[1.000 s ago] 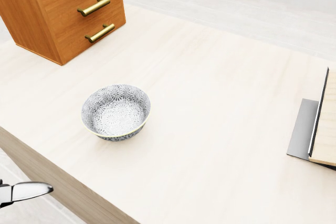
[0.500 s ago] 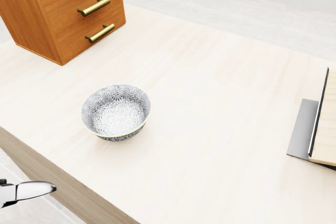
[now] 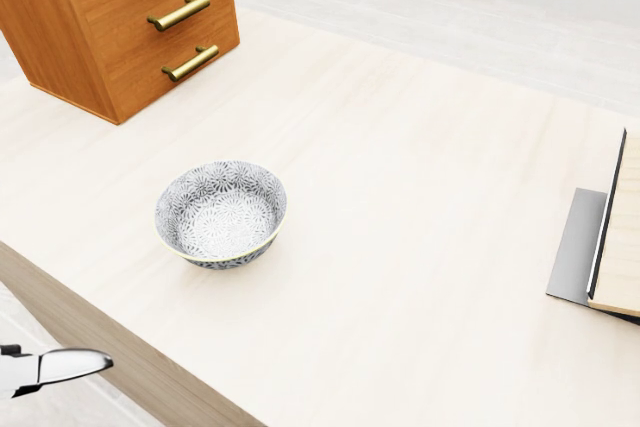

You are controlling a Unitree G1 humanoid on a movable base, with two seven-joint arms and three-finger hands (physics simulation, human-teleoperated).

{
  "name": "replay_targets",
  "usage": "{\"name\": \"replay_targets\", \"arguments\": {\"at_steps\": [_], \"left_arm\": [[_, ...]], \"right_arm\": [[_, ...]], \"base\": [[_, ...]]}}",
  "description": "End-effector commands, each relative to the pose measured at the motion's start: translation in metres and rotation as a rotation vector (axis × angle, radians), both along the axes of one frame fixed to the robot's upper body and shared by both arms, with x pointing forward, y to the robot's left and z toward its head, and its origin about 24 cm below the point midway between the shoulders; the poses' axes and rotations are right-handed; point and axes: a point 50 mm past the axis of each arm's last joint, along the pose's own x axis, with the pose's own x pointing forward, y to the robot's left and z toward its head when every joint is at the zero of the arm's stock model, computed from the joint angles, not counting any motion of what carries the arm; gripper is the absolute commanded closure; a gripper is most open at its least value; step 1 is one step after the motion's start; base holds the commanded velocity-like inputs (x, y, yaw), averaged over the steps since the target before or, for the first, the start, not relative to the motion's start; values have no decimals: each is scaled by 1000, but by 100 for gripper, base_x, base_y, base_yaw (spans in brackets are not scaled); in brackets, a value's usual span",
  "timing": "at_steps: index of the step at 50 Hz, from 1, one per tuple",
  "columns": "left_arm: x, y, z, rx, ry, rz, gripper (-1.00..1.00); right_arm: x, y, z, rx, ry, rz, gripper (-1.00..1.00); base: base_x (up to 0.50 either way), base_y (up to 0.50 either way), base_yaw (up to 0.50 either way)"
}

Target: Put the wine bottle on the wine rack.

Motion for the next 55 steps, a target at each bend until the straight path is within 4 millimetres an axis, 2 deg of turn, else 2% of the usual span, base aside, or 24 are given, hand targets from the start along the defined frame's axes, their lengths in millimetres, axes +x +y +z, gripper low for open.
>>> {"name": "replay_targets", "arguments": {"at_steps": [1,5,31,37,55], "left_arm": [[0,-1,0,1,1,-3,-100],[-1,-1,1,2,-2,-2,-100],[0,0,-2,3,9,-1,-100],[0,0,-3,1,16,-1,-100],[3,0,-8,-3,37,-4,-100]], "right_arm": [[12,3,-5,63,-16,24,100],[20,7,-9,64,5,41,100],[43,14,-26,74,122,65,100],[45,15,-29,69,140,70,100],[42,9,-60,111,255,42,100]], "base": [[0,0,0],[0,0,0],[0,0,0],[0,0,0],[0,0,0]]}}
